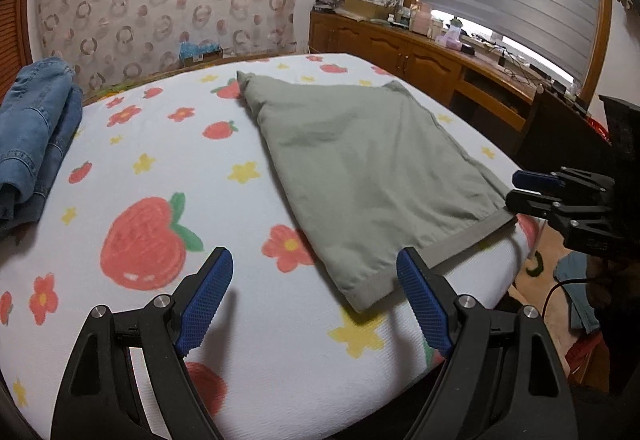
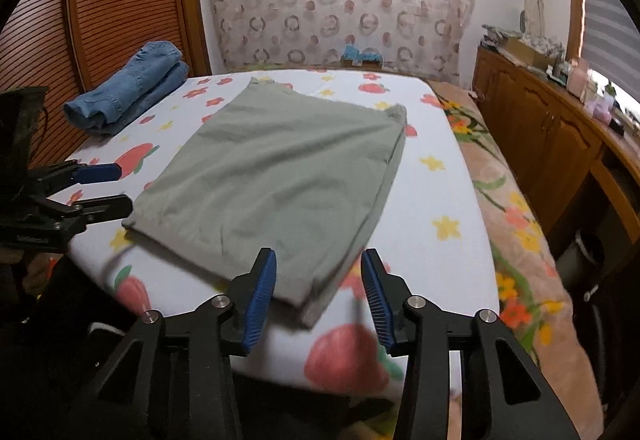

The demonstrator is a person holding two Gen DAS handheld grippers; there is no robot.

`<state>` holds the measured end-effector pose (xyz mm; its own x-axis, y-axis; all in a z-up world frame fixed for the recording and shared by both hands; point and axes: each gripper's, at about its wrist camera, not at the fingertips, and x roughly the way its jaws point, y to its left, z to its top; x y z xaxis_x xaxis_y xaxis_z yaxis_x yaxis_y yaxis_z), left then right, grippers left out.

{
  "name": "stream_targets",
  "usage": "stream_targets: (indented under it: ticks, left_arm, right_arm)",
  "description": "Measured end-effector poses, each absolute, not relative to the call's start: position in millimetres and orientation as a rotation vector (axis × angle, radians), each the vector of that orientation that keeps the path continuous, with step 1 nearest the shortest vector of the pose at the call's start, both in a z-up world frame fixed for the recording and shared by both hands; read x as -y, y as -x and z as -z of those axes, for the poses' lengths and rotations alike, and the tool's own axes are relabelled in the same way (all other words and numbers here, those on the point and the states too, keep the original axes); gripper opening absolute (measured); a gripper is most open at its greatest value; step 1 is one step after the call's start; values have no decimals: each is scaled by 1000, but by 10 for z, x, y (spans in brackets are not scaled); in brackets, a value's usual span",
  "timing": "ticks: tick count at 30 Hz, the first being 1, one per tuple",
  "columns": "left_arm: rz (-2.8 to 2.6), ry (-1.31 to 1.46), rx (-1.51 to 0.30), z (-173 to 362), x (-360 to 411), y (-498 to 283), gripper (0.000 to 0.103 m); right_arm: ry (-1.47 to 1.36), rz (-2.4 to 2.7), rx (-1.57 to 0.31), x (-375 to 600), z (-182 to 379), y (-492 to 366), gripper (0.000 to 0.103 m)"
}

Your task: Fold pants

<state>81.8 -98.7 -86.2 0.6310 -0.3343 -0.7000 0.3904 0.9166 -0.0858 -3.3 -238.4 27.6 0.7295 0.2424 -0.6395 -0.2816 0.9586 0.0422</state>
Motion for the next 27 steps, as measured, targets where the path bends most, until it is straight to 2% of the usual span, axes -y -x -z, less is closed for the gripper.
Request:
stream_targets:
  ticks: [3, 6, 10, 16, 18, 21, 23, 27]
  left_arm:
    - [413, -74, -791, 894, 1001, -814, 85]
    - [407, -80, -798, 934, 1022, -817, 85]
    - [404, -88, -801, 972, 1038, -813, 85]
    - [408, -80, -793, 992, 1048, -808, 85]
    - [420, -75, -788, 987, 1044, -794, 82]
    - [450, -59, -788, 966, 1036, -774, 68]
    - [479, -46, -790, 955, 1045, -762, 53]
    - [516, -44, -798, 948, 1086, -745, 45]
  right_arm:
    - [12, -313, -717, 2413, -238, 36, 33]
    - [-1, -327, -726, 2422, -228, 61, 28]
    - [1, -329, -719, 2400, -258, 90, 12]
    - [-14, -337, -698, 2398, -308, 198, 11]
    - [-17, -332, -704, 2397, -286, 195, 11]
    - [-29, -320, -703, 2388, -273, 180, 11]
    - [-31, -314, -701, 2378, -275, 176, 12]
    - [-28, -305, -706, 2368, -258, 166, 19]
